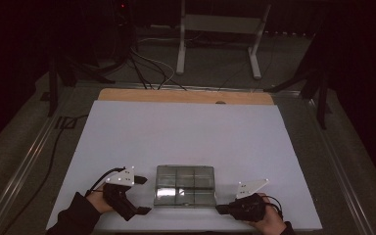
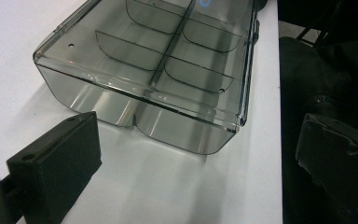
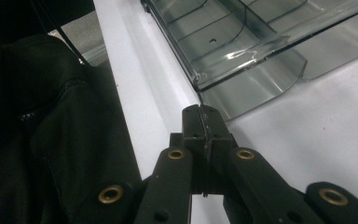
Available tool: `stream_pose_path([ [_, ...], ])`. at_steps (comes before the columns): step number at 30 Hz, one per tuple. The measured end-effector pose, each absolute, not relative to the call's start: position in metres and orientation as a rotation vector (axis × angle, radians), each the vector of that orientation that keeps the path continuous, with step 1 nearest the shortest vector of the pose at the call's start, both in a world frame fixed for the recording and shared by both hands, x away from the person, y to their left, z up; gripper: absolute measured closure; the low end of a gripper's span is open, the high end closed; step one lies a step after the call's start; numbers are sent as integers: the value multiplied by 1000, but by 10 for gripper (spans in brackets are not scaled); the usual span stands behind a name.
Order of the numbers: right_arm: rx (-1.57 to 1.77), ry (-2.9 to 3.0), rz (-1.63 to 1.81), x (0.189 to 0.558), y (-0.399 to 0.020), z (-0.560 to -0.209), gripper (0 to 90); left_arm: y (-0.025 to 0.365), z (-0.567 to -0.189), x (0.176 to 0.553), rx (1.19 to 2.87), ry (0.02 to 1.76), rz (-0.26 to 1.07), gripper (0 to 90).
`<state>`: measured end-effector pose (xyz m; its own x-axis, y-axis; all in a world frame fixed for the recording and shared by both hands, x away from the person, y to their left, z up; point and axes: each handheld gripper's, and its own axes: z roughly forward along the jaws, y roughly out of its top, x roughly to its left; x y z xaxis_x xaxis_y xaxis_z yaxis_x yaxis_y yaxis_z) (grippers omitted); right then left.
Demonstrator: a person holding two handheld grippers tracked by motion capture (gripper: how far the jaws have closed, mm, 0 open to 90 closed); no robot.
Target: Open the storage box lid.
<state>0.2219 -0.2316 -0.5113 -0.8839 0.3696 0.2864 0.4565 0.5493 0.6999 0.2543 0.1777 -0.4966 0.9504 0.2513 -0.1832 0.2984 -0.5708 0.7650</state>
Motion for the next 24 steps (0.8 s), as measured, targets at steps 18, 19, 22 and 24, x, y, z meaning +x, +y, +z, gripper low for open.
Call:
stream_pose_path([
  [18, -718, -2634, -1330, 221, -234, -503, 900, 178, -496, 255, 2199, 388, -69, 17],
  [19, -724, -2633, -1330, 221, -234, -503, 900, 178, -496, 255, 2199, 388, -69, 17],
  [22, -725, -2638, -1333, 222, -234, -503, 900, 178, -496, 255, 2199, 388, -67, 17],
  [24, -727, -2639, -1345, 221, -232, -503, 900, 179, -495, 255, 2197, 387, -65, 17],
])
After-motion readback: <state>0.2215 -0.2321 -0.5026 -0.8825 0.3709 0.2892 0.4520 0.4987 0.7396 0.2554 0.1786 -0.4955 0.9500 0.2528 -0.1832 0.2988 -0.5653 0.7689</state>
